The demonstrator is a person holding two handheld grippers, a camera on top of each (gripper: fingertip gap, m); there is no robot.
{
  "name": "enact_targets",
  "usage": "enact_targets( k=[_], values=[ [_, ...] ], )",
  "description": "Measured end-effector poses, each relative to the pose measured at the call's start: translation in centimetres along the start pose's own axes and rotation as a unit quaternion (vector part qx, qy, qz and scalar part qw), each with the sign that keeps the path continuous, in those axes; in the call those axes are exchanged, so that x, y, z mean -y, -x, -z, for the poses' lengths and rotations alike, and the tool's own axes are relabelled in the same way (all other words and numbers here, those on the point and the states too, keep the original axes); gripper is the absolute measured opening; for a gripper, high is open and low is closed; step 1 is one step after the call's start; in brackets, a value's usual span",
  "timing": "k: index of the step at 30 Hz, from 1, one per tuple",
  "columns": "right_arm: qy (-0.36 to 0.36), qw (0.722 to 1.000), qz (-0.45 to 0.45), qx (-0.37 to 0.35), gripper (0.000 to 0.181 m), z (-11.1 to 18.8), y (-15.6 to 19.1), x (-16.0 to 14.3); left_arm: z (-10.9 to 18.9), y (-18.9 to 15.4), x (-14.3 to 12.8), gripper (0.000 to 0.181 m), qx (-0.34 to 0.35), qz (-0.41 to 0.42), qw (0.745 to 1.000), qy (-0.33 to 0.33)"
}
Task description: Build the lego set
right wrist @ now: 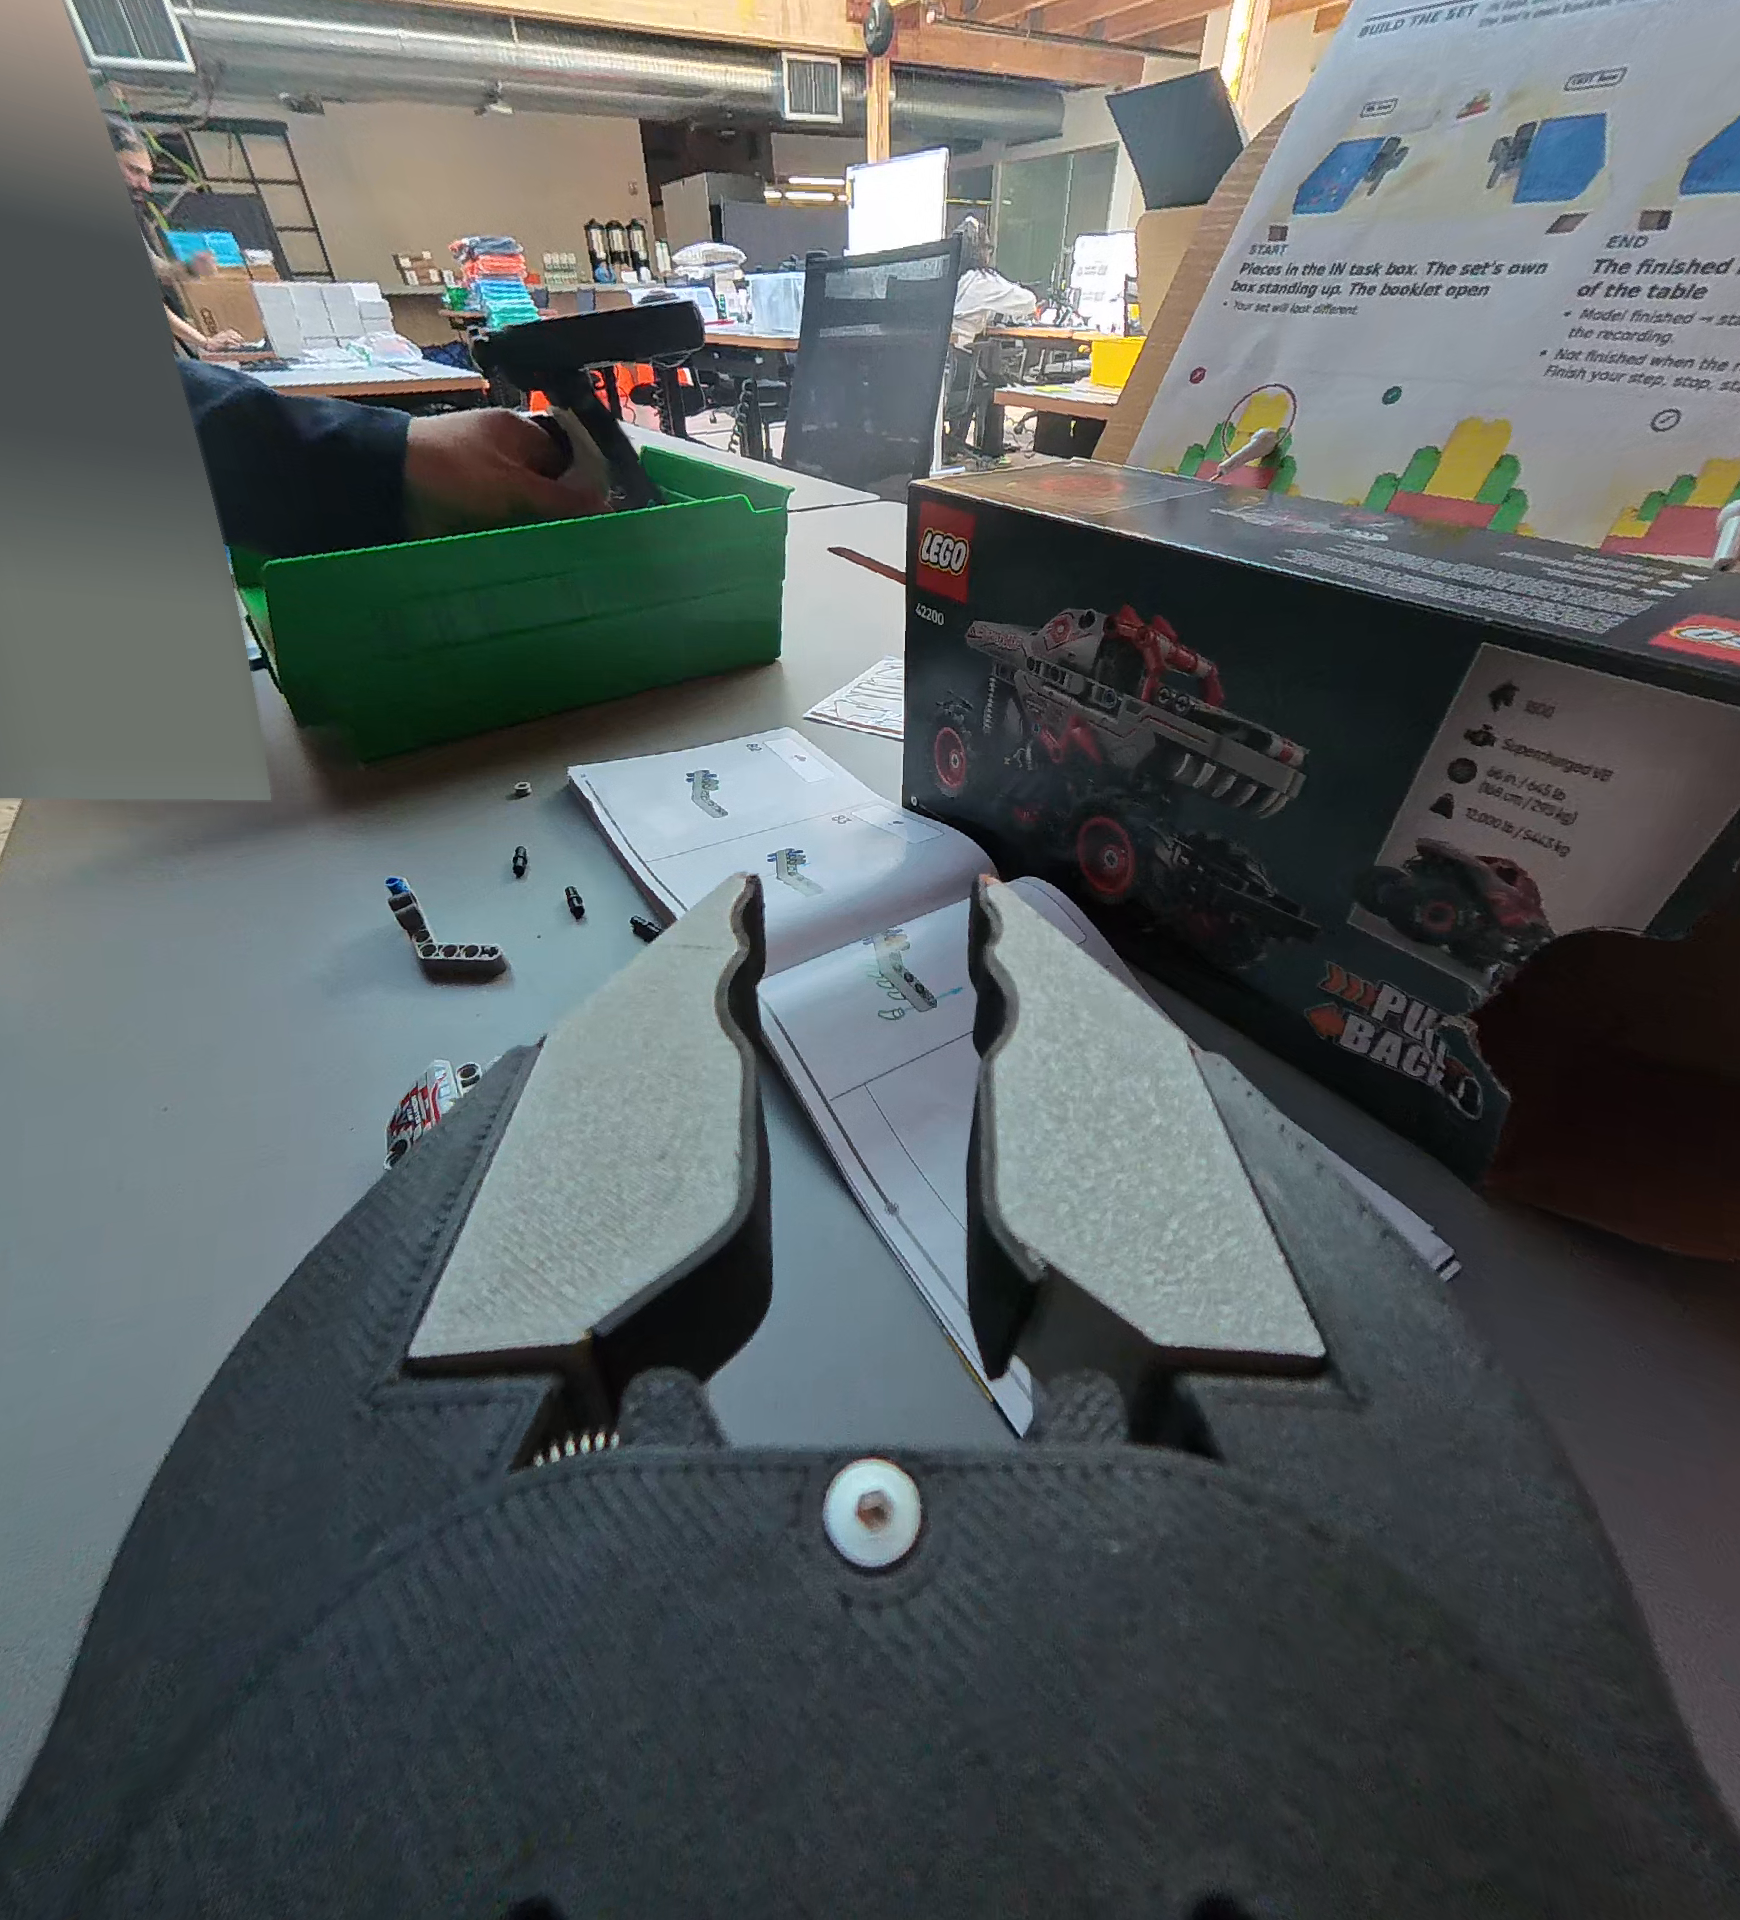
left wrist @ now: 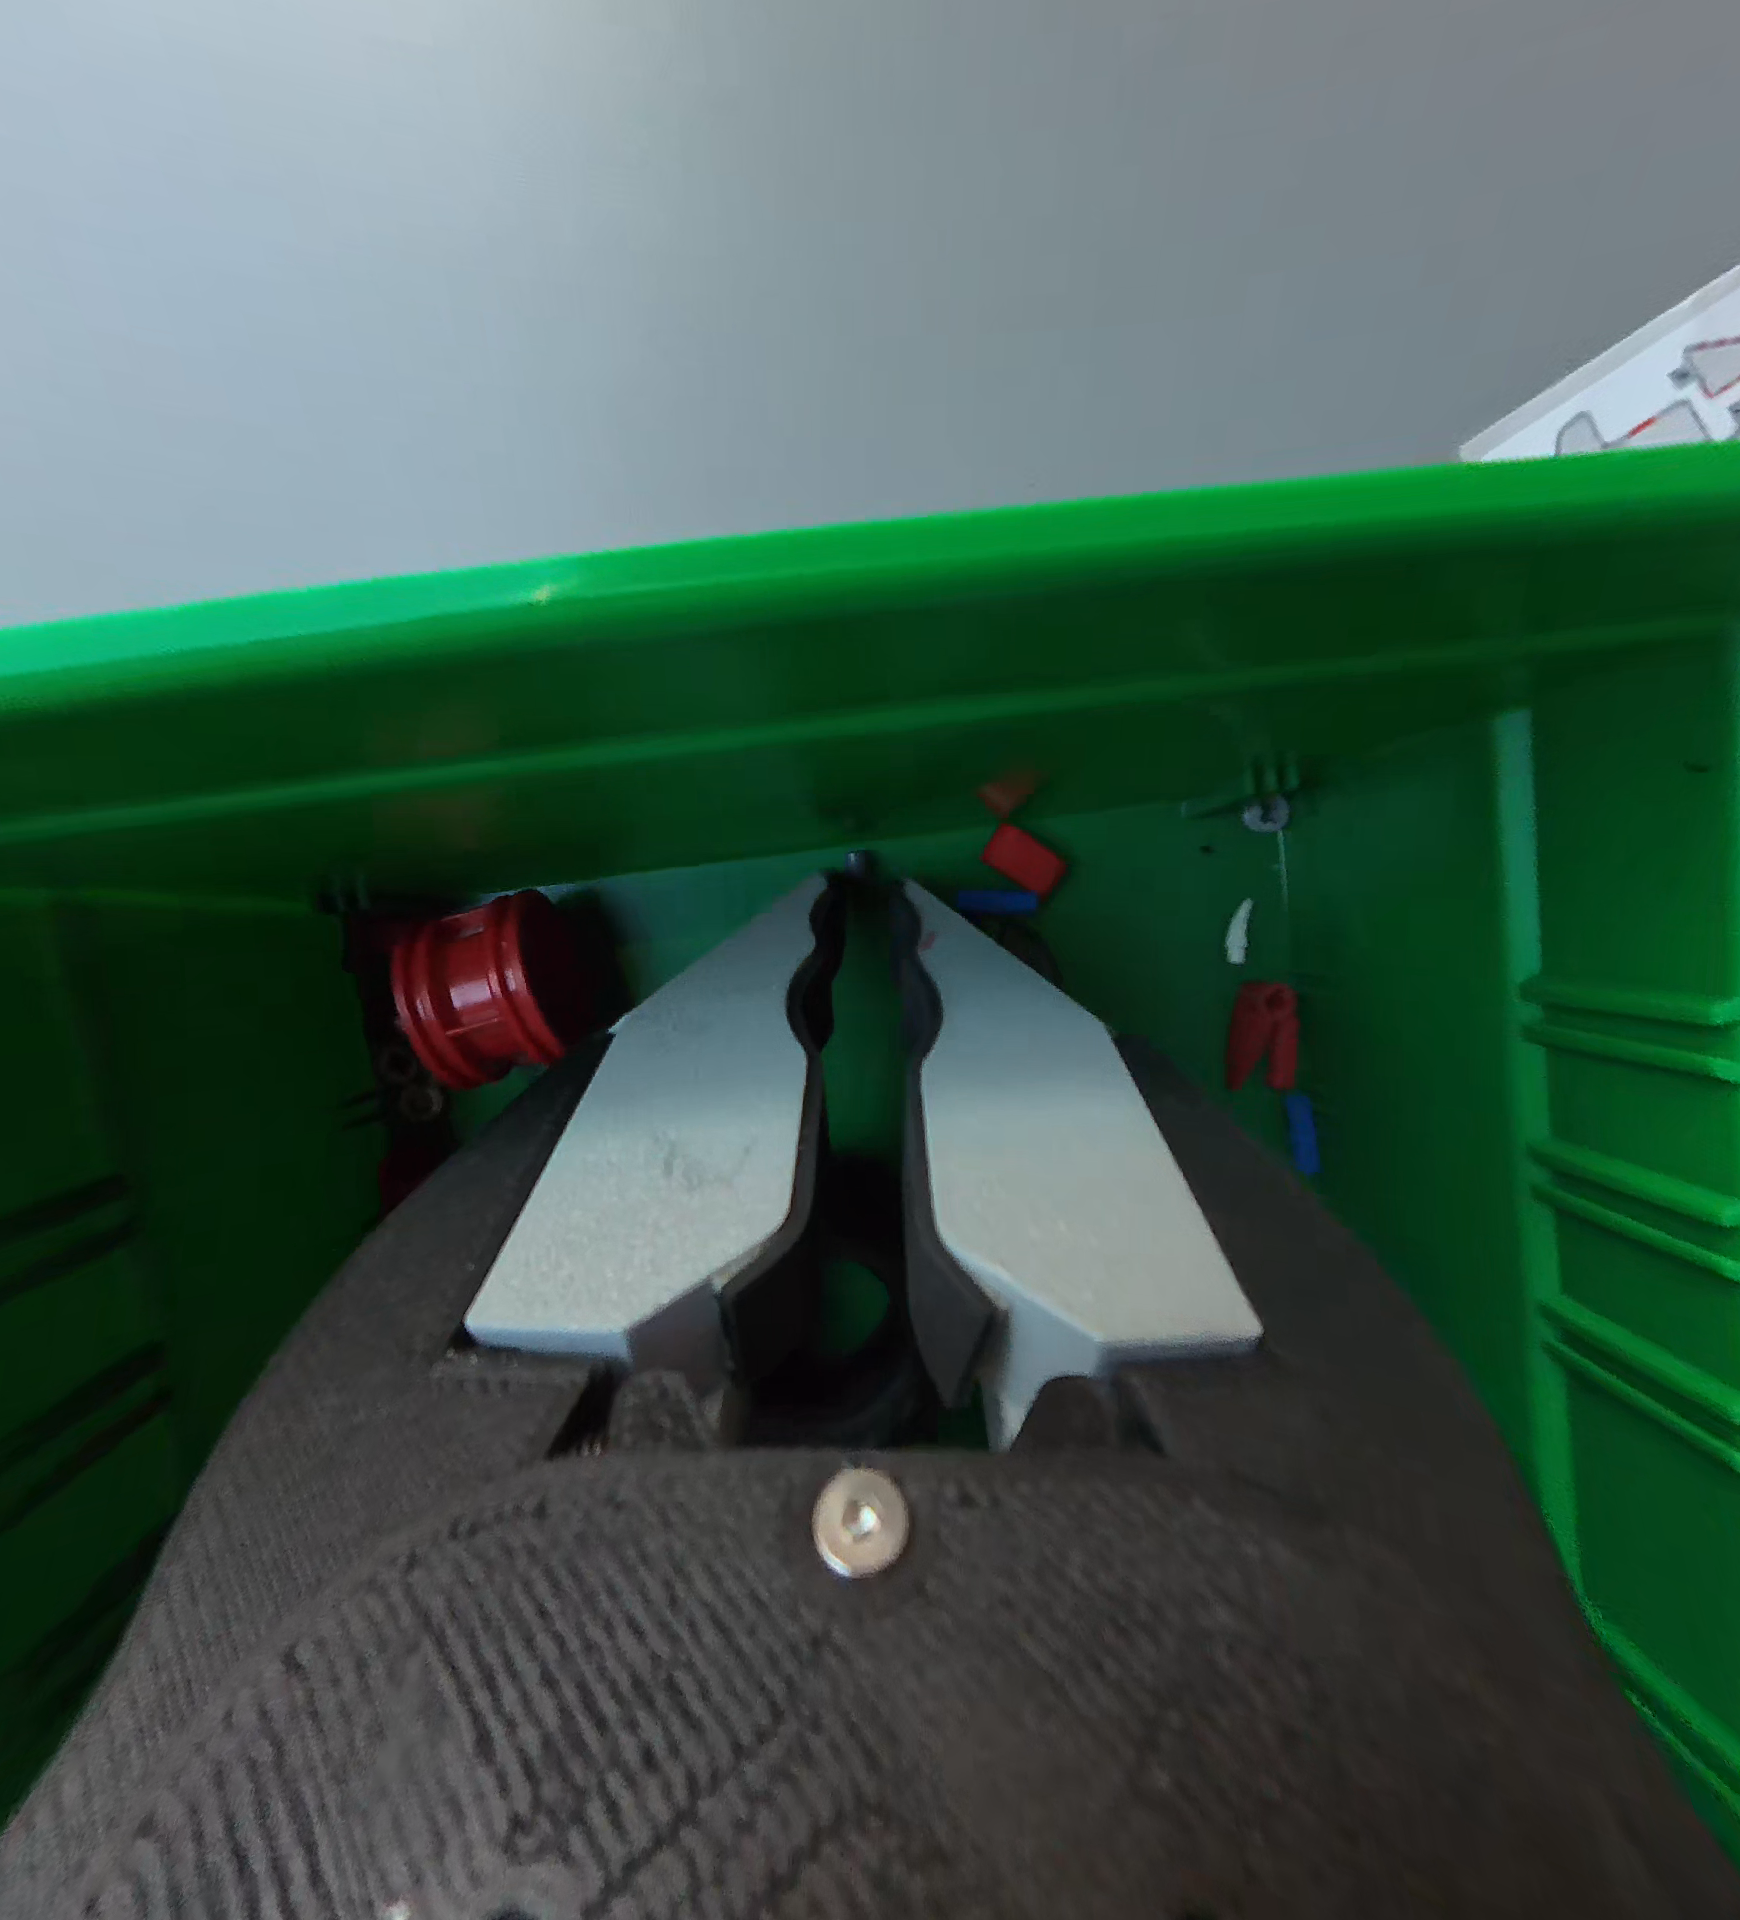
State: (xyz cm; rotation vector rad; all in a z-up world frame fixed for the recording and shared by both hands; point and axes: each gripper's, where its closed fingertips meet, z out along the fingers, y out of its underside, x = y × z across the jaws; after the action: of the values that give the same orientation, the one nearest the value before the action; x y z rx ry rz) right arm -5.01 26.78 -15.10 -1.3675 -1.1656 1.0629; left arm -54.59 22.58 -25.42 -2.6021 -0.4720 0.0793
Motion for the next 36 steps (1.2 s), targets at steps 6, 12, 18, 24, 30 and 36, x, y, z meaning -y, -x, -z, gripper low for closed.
enact_targets(
  k=[6, 12, 18, 24, 30, 36],
  values=[
    [-0.001, 1.000, 0.001, -0.001, 0.035, 0.0, 0.0, 0.1, 0.1, -0.1, -0.3, 0.000, -0.006, -0.038, 0.999, 0.006],
    [-0.001, 1.000, 0.000, -0.002, 0.034, 0.0, -0.1, 0.1, 0.0, -0.1, -0.6, 0.000, 0.002, -0.057, 0.998, 0.019],
    [0.004, 1.000, -0.003, -0.003, 0.034, 0.0, -0.2, -0.2, 0.3, -0.2, -1.1, 0.000, -0.020, -0.047, 0.998, 0.026],
    [0.009, 1.000, -0.007, -0.004, 0.032, -0.2, -0.3, -0.5, 0.4, -1.1, -0.9, 0.010, -0.053, -0.027, 0.998, 0.025],
    [0.009, 1.000, -0.010, -0.005, 0.030, -0.1, -0.4, -0.6, 0.4, -1.3, -0.4, 0.011, -0.053, -0.042, 0.998, 0.017],
    [0.009, 1.000, -0.011, -0.007, 0.029, -0.1, -0.5, -0.6, 0.1, -1.4, -0.5, 0.010, -0.050, -0.050, 0.997, 0.027]
  ],
)
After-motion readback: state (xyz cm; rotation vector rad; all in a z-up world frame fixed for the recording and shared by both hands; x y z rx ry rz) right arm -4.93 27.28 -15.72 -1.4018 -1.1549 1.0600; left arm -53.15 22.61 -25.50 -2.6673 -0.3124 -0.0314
